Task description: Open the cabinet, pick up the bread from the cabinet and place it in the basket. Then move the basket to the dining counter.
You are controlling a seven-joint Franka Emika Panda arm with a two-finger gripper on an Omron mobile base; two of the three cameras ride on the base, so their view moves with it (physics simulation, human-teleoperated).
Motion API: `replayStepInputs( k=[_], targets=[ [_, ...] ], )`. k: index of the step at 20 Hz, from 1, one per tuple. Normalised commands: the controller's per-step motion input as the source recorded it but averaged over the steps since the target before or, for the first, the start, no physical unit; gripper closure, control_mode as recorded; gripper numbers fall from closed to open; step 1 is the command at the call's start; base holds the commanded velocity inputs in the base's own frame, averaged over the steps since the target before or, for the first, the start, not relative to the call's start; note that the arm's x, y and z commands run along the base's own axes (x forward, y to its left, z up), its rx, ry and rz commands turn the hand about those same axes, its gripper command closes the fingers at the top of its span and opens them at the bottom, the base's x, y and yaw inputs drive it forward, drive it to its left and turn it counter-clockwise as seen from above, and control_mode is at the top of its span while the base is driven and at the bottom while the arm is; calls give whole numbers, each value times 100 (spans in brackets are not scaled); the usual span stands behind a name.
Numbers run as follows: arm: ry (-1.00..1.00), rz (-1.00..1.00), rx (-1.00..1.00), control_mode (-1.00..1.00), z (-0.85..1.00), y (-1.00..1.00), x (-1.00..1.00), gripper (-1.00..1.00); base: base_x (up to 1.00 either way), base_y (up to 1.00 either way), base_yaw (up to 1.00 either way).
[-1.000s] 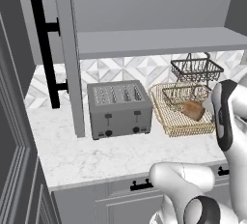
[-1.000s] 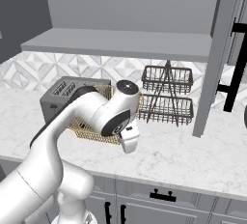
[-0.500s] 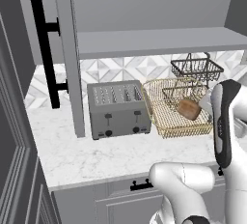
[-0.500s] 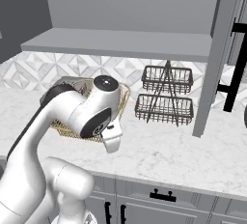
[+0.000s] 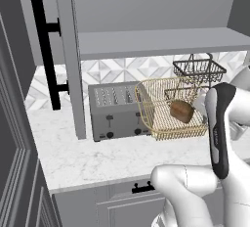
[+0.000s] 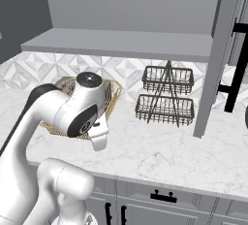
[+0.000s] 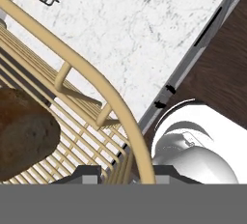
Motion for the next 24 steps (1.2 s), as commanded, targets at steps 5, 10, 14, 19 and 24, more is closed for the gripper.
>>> replayStepInputs(
  k=[5, 10, 14, 19, 24],
  targets=[
    [0, 0, 0, -100, 0, 0, 0, 100, 0, 0, 0],
    [0, 0, 0, -100, 0, -2, -8, 100, 0, 0, 0],
    [0, 0, 0, 100, 0, 0, 0, 100, -69, -23, 0],
    [0, 0, 0, 100, 0, 0, 0, 100, -75, -11, 0],
    [0, 0, 0, 100, 0, 0, 0, 100, -64, -13, -1]
  ],
)
